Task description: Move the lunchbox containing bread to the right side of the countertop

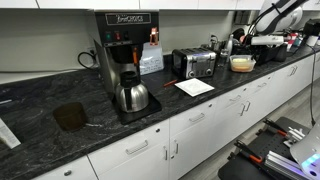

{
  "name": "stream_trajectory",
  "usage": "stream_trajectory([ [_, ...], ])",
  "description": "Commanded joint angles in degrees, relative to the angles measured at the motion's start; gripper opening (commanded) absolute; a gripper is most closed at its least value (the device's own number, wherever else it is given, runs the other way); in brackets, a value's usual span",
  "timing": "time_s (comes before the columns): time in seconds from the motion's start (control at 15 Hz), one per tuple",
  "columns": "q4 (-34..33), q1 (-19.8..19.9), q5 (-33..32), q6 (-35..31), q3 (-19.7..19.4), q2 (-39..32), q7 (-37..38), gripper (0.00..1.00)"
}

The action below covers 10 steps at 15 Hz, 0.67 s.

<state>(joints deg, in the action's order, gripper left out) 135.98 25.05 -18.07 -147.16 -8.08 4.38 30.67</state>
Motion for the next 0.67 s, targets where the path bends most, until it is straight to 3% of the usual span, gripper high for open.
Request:
stream_trajectory([
  [0.0, -3.96, -3.27, 2.65, -0.86, -3.11, -4.3, -1.92, 0.02],
  [0.6, -9.25, -6.59, 12.43, 1.49, -6.41, -9.81, -11.51, 0.02],
])
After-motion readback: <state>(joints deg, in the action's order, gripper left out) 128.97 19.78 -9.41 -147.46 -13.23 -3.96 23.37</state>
